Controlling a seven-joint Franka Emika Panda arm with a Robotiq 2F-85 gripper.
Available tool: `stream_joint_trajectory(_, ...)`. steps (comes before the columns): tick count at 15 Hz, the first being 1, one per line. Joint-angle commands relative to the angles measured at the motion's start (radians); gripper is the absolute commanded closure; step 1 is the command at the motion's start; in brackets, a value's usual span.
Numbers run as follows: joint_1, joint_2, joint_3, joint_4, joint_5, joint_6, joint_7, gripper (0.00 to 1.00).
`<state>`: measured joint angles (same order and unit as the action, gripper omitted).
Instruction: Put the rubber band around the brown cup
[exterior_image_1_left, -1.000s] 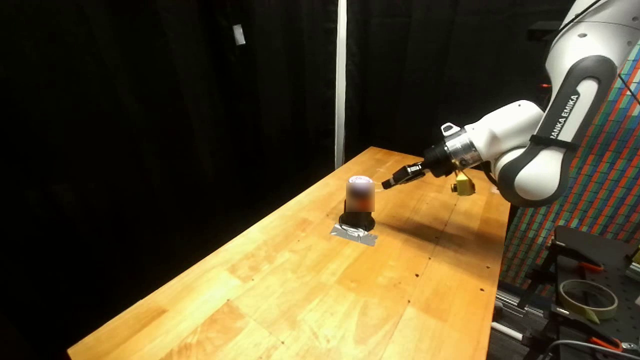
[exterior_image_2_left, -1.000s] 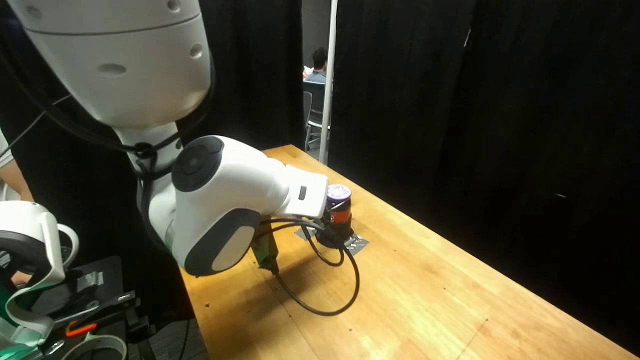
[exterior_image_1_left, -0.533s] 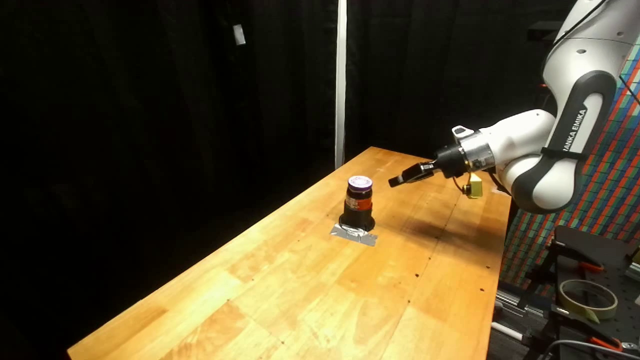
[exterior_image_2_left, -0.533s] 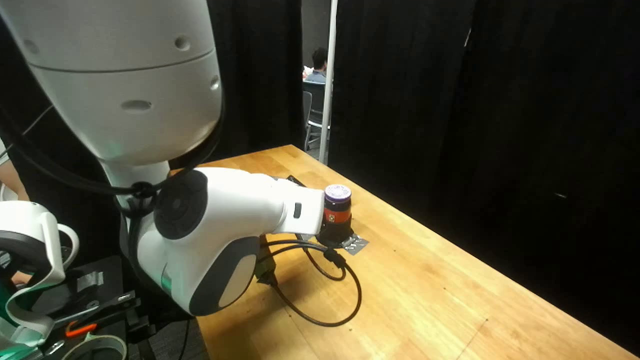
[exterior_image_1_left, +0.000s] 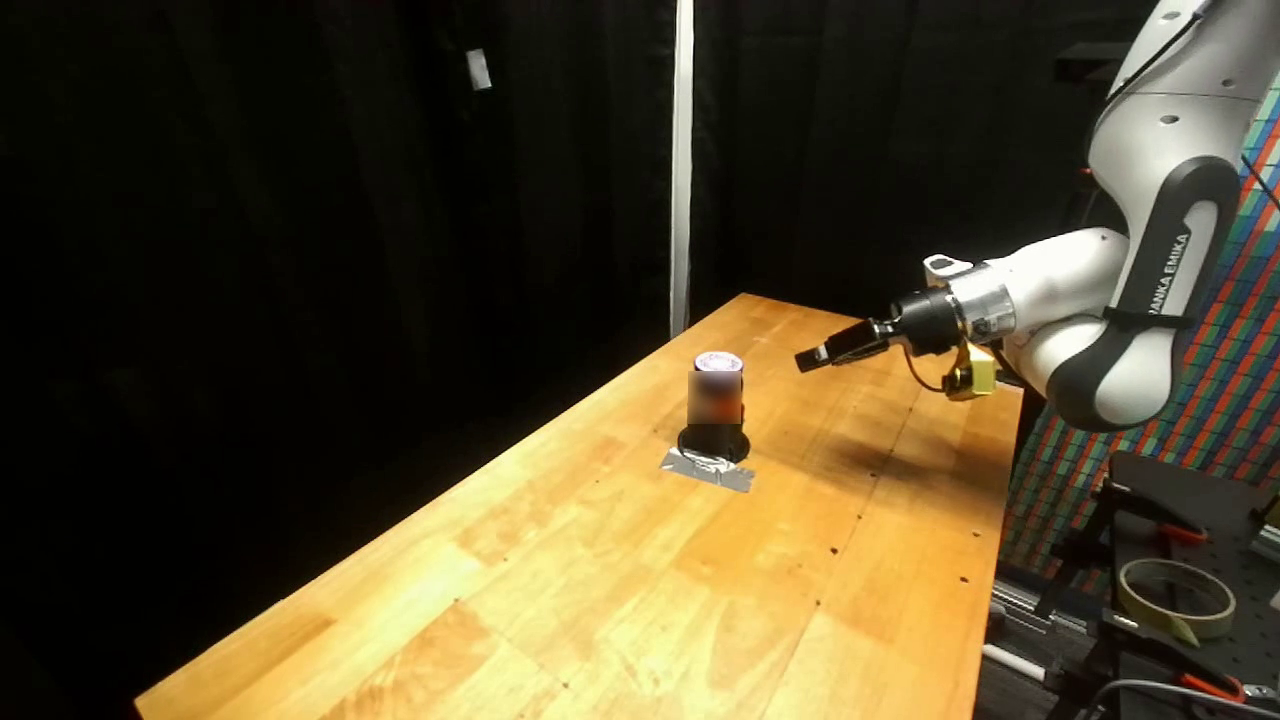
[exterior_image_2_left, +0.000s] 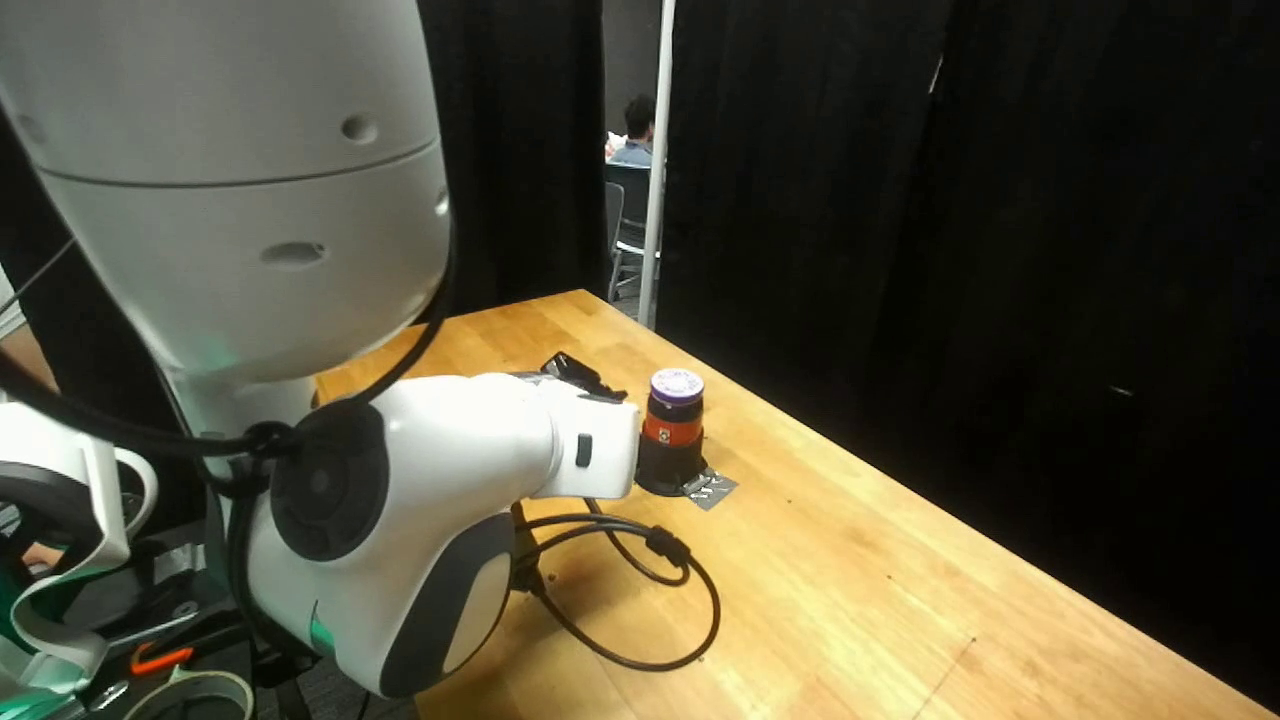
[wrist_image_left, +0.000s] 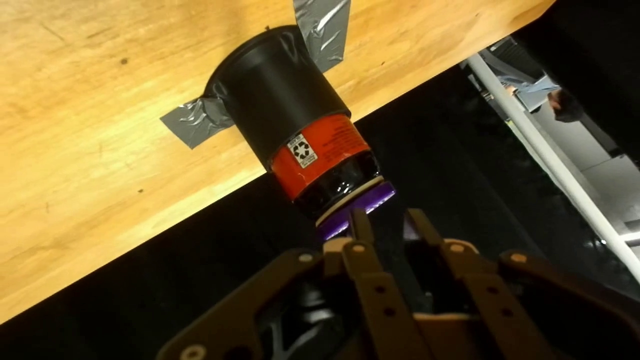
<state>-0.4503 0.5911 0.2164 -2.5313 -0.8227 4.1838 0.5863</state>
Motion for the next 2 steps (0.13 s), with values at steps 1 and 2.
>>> stream_joint_trajectory(1,0.047,-0.004,-0.044,0.004,0.001,0.017,0.021,0.67)
stream_joint_trajectory(2,0.048,-0.004,-0.044,0.004,0.001,0.017,0.021,0.66)
